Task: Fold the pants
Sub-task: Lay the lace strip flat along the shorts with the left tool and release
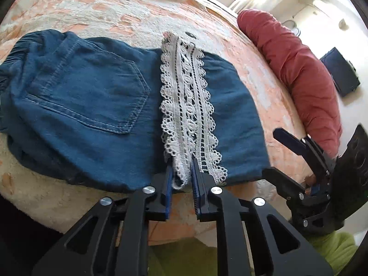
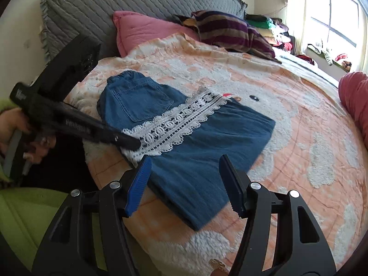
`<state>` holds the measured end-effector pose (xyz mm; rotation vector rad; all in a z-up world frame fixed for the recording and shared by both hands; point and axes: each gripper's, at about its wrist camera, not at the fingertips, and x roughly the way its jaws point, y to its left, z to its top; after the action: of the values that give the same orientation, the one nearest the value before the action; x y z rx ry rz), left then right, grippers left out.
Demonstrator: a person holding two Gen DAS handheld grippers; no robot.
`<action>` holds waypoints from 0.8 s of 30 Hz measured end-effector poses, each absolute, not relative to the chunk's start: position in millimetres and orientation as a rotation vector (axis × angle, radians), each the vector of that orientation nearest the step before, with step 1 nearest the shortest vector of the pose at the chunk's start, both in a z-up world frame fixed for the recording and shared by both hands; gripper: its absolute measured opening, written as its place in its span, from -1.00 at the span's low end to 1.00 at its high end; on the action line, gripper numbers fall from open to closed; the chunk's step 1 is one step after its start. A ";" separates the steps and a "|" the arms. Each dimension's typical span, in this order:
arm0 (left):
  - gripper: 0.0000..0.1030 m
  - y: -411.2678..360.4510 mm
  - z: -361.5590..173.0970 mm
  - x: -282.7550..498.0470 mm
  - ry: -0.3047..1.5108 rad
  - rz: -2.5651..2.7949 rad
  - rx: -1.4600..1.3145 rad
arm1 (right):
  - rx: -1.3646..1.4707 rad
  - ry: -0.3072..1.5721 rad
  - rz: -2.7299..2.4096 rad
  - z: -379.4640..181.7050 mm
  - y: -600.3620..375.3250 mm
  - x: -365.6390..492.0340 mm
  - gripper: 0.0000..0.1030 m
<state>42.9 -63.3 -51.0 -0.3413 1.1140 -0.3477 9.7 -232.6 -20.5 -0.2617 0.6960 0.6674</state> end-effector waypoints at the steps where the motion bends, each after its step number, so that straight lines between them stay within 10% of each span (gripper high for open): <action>1: -0.71 -64.7 -50.6 43.3 1.111 -0.346 -0.331 | -0.279 0.719 0.650 -25.2 -230.3 12.4 0.05; 9: -0.29 -70.7 -50.0 46.6 1.117 -0.364 -0.296 | -0.265 0.873 0.605 -54.7 -247.5 21.3 0.03; 24: -0.15 -60.6 -45.5 43.5 1.101 -0.336 -0.285 | -0.225 0.819 0.601 -30.6 -262.9 11.7 0.06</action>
<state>43.5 -60.6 -45.5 -0.2854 1.1012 -0.3359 11.7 -262.9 -30.6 -0.2252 0.8186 0.6008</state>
